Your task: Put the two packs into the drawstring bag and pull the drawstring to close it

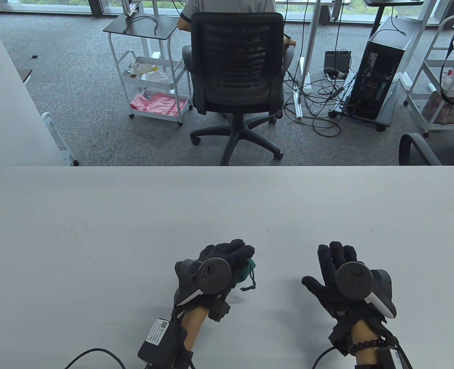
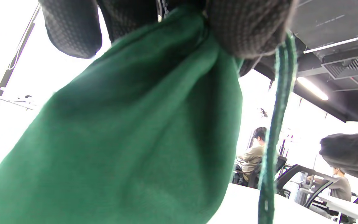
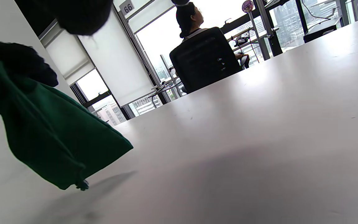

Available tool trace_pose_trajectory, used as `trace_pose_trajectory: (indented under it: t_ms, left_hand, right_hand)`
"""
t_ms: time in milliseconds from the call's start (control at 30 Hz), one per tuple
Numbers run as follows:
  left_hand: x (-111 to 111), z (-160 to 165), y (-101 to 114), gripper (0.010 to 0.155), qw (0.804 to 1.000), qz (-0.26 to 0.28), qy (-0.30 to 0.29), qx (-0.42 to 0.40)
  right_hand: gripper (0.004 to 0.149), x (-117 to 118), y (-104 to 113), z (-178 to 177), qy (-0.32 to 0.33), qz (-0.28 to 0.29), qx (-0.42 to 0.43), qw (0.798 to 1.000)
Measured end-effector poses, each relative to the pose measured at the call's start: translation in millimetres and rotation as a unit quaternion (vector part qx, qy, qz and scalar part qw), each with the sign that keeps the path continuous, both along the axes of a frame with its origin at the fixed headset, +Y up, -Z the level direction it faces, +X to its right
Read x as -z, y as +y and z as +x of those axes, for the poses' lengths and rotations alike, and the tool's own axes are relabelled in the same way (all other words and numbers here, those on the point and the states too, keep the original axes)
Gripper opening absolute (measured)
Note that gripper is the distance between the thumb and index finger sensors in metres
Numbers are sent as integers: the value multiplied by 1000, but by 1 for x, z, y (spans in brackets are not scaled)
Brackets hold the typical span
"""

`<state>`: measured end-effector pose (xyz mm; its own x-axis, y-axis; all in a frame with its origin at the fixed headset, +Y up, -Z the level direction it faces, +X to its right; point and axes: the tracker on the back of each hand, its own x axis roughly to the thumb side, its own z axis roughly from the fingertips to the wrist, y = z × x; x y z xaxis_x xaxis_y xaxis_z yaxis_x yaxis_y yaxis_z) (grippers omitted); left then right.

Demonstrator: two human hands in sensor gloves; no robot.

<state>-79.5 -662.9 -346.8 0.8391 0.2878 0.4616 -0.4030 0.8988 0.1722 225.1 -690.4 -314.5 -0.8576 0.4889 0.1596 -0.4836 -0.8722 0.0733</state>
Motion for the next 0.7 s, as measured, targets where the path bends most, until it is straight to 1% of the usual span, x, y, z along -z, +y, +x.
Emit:
trace_pose_trajectory:
  t_ms: [133, 233, 333, 433, 533, 633, 700]
  left_hand:
    - [12, 12, -3, 41, 1000, 11, 2, 24]
    - [21, 22, -11, 41, 999, 17, 2, 41]
    - [26, 29, -22, 41, 999, 5, -6, 50]
    - [23, 32, -29, 41, 998, -7, -22, 58]
    - [18, 34, -32, 41, 996, -40, -49, 68]
    - [7, 33, -37, 42, 990, -58, -71, 104]
    - [1, 33, -42, 43, 984, -80, -89, 131]
  right_hand:
    - [85, 0, 2, -1, 10, 6, 18, 1000]
    - [84, 0, 3, -2, 12, 14, 20, 1000]
    - [84, 1, 2, -1, 12, 17, 25, 999]
    - [83, 2, 2, 0, 11, 17, 29, 999]
    - [82, 2, 2, 0, 9, 18, 34, 999]
    - [82, 2, 2, -1, 12, 17, 31, 999]
    - [81, 3, 1, -2, 13, 12, 30, 999]
